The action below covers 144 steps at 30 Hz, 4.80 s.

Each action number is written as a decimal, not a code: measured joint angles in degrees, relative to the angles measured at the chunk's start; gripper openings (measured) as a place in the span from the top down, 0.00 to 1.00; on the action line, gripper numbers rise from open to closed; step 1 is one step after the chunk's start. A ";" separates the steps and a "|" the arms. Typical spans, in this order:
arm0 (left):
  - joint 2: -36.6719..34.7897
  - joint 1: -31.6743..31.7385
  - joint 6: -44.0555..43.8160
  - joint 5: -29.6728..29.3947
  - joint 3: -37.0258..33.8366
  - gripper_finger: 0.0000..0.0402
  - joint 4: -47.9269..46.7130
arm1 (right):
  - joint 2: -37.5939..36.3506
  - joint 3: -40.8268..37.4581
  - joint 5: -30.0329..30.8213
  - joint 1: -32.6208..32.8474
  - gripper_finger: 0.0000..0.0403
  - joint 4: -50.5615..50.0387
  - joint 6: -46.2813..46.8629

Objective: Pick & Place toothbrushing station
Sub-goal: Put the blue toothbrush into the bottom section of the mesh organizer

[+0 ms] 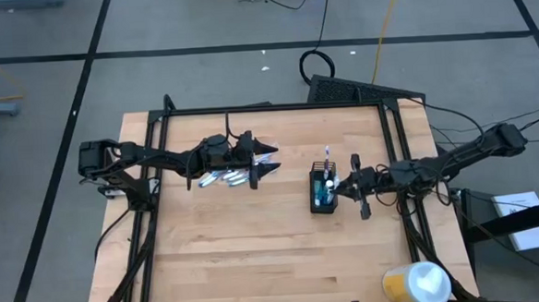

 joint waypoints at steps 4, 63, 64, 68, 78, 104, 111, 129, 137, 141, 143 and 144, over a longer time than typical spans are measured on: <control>0.00 0.00 -0.05 -0.02 0.00 0.33 0.00 | 0.00 -5.21 -0.40 0.00 0.97 9.50 -1.59; 0.02 0.00 0.41 -0.11 0.00 0.33 0.13 | 4.79 -15.40 -4.78 -0.02 0.97 16.71 -1.30; 0.02 0.00 0.41 -0.11 0.00 0.33 0.13 | 4.96 -15.40 -4.76 -0.02 0.97 16.81 -1.30; 0.02 0.02 0.41 -0.11 0.00 0.33 0.13 | 5.27 -15.43 -4.76 -0.02 0.96 16.98 -1.28; 0.02 0.00 0.39 -0.11 0.00 0.33 0.13 | 5.29 -15.47 -4.78 -0.02 0.87 16.42 1.48; 0.02 0.00 0.30 -0.07 0.00 0.33 0.10 | 3.03 -15.47 -4.35 -0.02 0.65 27.15 -7.01; 0.02 0.00 0.24 -0.04 0.00 0.33 0.00 | 2.73 -15.47 -4.60 -0.02 0.65 23.37 -4.29; 0.02 0.00 0.21 -0.04 0.00 0.33 -0.02 | 2.73 -15.47 -4.65 -0.02 0.67 10.90 1.08; 0.02 0.00 0.17 -0.02 0.02 0.33 -0.39 | 2.73 -15.47 -4.54 -0.02 0.66 8.56 1.25; 0.02 0.00 0.16 -0.02 0.01 0.33 -0.39 | 2.09 -15.47 -4.54 -0.02 0.65 8.63 1.25; 0.02 0.00 0.17 -0.02 0.00 0.33 -0.39 | 1.65 -15.47 -4.54 -0.02 0.65 8.42 1.25; 0.02 0.00 0.17 -0.02 0.00 0.33 -0.39 | 1.39 -15.47 -4.54 -0.02 0.65 8.23 1.25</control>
